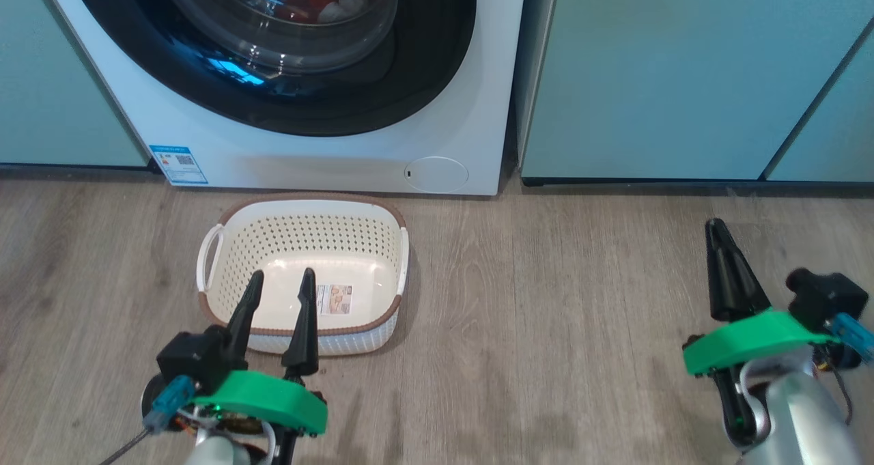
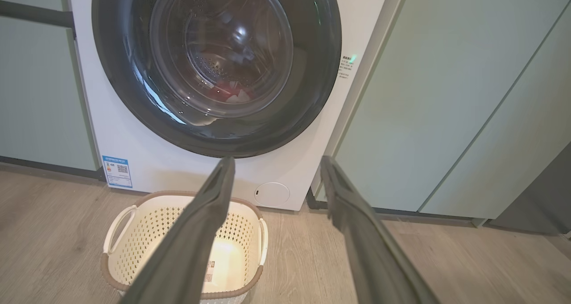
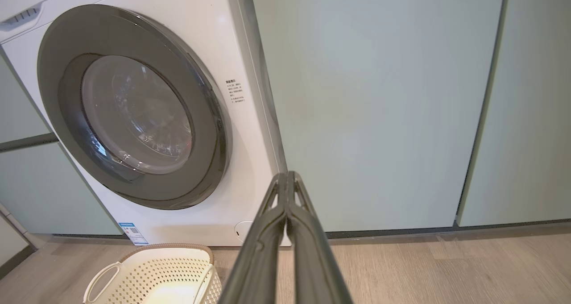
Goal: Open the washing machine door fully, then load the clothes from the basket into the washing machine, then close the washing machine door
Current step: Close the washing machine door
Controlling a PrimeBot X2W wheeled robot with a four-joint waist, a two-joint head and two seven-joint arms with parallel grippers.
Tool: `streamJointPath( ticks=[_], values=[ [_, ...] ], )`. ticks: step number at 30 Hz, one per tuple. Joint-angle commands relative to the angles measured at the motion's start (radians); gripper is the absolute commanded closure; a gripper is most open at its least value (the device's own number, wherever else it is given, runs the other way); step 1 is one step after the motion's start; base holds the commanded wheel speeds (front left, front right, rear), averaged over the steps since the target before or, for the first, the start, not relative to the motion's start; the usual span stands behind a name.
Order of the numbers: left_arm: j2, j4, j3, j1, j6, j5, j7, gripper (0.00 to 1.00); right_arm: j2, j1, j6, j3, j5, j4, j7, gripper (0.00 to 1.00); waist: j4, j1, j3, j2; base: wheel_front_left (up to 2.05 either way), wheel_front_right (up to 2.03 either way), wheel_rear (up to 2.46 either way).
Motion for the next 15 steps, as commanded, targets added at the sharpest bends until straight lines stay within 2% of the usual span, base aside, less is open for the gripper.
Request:
streamJointPath(
  ticks=[1,6,7,8,9,15],
  values=[
    [0.008,-0.027,0.032,-0.023,0.006,0.011,-0.010,0.00,0.004,-0.017,0.000,0.015,0.004,-0.042,-0.006,1.00,0.000,0.0001,-0.004,-0.0001,0.00,0.00,0.00],
    [0.008,-0.010,0.036,-0.001,0.025,0.020,-0.010,0.00,0.005,0.037,0.000,0.000,0.027,-0.054,-0.006,1.00,0.001,0.0001,-0.019,-0.0001,0.00,0.00,0.00],
    [0.008,-0.009,0.035,0.002,0.027,0.023,-0.010,0.00,0.005,0.043,0.000,-0.002,0.020,-0.055,-0.006,0.92,0.000,0.0001,-0.021,-0.0001,0.00,0.00,0.00],
    [0.008,-0.007,0.034,0.005,0.028,0.026,-0.010,0.00,0.005,0.048,0.000,-0.004,0.018,-0.057,-0.006,0.51,0.000,0.0001,-0.023,-0.0001,0.00,0.00,0.00],
    [0.008,-0.005,0.033,0.007,0.028,0.029,-0.010,0.00,0.005,0.052,0.000,-0.005,0.024,-0.057,-0.006,0.00,-0.001,0.0001,-0.024,-0.0001,0.00,0.00,0.00],
    [0.008,-0.004,0.030,0.010,0.029,0.049,-0.010,0.00,0.005,0.060,0.000,0.000,0.038,-0.059,-0.006,0.00,-0.003,0.0001,-0.028,-0.0001,0.00,0.00,0.00]
  ],
)
